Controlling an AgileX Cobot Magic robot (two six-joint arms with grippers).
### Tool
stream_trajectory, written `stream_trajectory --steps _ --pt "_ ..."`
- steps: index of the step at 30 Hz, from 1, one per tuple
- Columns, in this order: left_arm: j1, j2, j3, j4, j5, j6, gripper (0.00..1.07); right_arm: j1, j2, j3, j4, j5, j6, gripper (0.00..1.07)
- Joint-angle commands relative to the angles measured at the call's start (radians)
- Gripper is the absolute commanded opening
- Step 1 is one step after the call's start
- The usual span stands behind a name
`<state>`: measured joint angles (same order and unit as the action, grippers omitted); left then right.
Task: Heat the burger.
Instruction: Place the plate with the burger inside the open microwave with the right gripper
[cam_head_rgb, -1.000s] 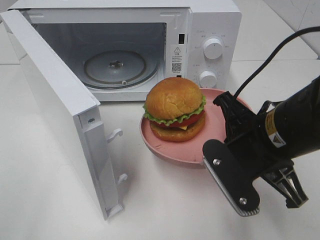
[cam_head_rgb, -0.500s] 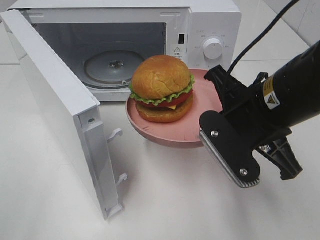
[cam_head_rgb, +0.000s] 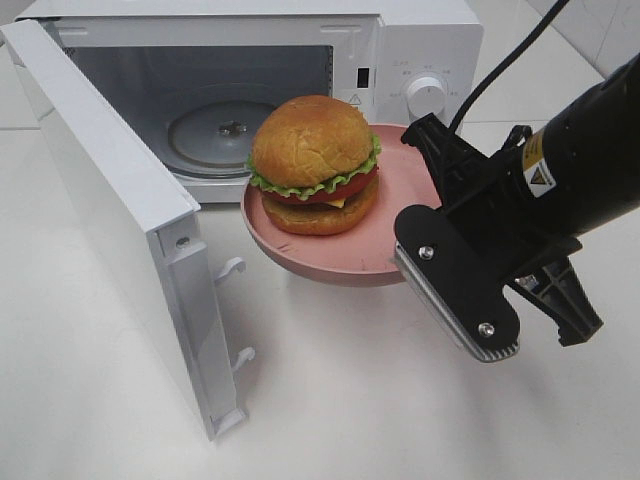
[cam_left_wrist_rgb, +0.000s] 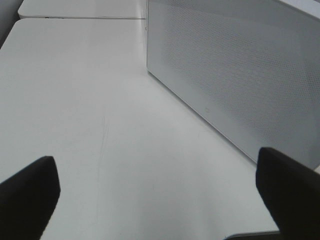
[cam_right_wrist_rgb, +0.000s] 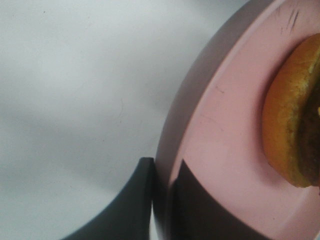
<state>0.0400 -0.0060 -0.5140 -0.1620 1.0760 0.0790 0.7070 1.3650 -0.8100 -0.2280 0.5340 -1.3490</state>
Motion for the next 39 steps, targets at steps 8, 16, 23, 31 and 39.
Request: stream_trajectory --steps 8,16,23,31,39 --pt "0.002 -0.017 0.001 -0.006 -0.009 -0.006 1.00 -0.005 0.013 -0.027 0.093 -0.101 -0.049 0.04" --pt "0.002 -0.017 0.001 -0.006 -0.009 -0.006 1.00 -0.005 0.091 -0.107 0.112 -0.102 -0.049 0.04" --pt "0.002 -0.017 0.001 -0.006 -0.009 -0.006 1.00 -0.005 0.186 -0.190 0.117 -0.099 -0.053 0.00" --pt "0.002 -0.017 0.001 -0.006 -0.009 -0.006 1.00 -0.005 0.271 -0.278 0.125 -0.072 -0.080 0.00" --pt "0.002 -0.017 0.001 -0.006 -0.009 -0.006 1.00 -0.041 0.327 -0.341 0.203 -0.065 -0.143 0.00"
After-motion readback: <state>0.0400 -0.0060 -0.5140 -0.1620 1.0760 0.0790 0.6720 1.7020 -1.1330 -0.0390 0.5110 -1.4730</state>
